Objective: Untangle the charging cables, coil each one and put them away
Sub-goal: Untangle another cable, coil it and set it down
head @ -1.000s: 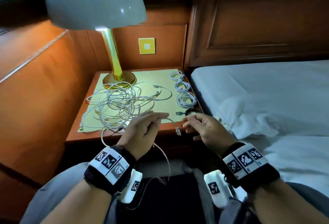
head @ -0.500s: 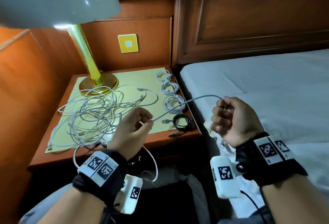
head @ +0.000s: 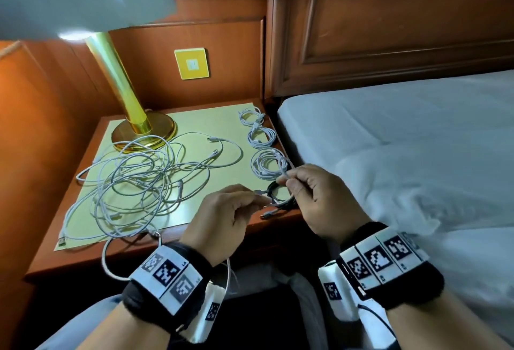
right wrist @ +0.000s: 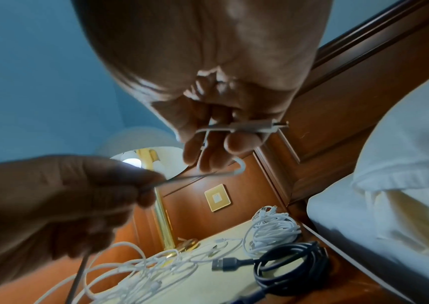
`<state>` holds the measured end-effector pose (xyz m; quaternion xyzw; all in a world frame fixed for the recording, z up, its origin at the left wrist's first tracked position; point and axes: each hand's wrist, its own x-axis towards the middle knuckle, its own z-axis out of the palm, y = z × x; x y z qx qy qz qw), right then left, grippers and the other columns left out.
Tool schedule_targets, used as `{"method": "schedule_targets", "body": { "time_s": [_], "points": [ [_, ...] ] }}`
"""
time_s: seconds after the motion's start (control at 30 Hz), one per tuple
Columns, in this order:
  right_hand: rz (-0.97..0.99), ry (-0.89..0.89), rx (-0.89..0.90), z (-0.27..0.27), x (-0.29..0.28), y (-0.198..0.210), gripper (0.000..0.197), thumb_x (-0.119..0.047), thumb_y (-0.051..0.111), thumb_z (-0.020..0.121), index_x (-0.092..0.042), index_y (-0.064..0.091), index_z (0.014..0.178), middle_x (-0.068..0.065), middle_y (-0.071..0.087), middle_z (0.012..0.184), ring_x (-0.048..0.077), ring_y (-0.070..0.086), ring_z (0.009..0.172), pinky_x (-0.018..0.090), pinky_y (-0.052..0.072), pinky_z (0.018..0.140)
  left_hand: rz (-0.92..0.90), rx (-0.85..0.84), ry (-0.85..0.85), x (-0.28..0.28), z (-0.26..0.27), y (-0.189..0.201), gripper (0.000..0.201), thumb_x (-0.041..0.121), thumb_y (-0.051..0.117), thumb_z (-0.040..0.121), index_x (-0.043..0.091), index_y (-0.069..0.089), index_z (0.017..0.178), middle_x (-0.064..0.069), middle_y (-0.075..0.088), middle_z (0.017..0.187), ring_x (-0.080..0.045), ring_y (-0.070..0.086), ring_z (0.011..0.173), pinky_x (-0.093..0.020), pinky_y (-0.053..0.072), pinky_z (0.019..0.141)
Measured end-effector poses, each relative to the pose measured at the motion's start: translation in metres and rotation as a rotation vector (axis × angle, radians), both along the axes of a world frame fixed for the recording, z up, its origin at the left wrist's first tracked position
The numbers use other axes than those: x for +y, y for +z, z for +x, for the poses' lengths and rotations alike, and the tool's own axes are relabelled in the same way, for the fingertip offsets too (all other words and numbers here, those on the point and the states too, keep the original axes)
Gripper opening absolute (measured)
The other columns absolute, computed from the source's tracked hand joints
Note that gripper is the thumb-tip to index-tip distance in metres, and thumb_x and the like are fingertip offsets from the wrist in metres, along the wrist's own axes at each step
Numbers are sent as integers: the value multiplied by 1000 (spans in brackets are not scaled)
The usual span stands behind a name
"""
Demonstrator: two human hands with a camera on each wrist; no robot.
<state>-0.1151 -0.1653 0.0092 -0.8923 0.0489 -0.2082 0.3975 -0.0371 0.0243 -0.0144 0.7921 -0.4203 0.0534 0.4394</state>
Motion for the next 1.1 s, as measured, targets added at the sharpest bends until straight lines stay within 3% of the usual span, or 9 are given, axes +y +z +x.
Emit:
{"method": "schedule_targets", "body": {
  "time_s": [0.13,0.3,0.37,0.47,0.53,0.63,0.77,0.87,1.1],
  "points": [
    [80,129,281,-4,9,1,20,-21,51,102,-22,69,93,-10,69,74,0,62,71,19,48,72,-112,104,23,3,0,4,12,12,76,87,22,73,93,12,74,86,-9,70,76,-29,55,70],
    [387,217,292,-3,21,6,28,-25,48,98,-15,64,78,-3,56,69,3,50,60,18,40,64,-175,320,95,9,-1,5,28,38,77,78,22,65,97,11,65,74,-13,46,51,-22,38,53],
    [601,255,287,-3,25,13,30,-17,43,99,-5,63,80,0,56,68,1,43,52,11,35,53,-193,469,15,9,-3,7,25,35,75,85,26,68,107,6,71,88,-19,50,58,-26,41,56],
    [794,263,344,-2,25,21,25,-6,38,96,6,59,88,-11,47,48,-1,32,39,10,24,38,-172,625,-80,10,-1,7,19,25,62,93,30,76,104,-6,66,72,-26,47,62,-32,35,57],
    [838,262,365,-1,25,20,27,-9,38,90,5,62,89,-5,38,50,4,27,40,15,20,36,-193,651,-67,9,-1,9,24,16,59,95,28,79,100,-10,69,76,-23,48,61,-29,35,57],
    [862,160,387,2,23,14,28,-1,36,98,3,65,100,5,49,60,12,47,48,18,28,35,-266,669,31,7,1,10,24,5,62,96,21,79,101,-10,73,79,-17,47,55,-25,36,53],
    [996,171,468,3,18,12,41,12,35,94,1,65,119,14,68,87,18,70,77,27,58,59,-319,653,141,8,5,6,22,10,70,92,28,82,92,-12,72,74,-22,42,56,-37,35,55],
    [1057,262,482,0,14,12,49,20,35,91,1,60,129,20,69,103,24,71,96,31,60,81,-352,643,173,9,7,7,21,13,73,89,33,82,89,-26,68,76,-25,40,57,-42,34,57],
    [1022,313,431,-4,11,12,42,11,51,94,-4,58,133,20,71,110,25,71,100,29,59,81,-348,644,194,9,2,15,13,17,77,86,29,82,90,-35,62,78,-26,40,56,-39,35,56]
  ]
}}
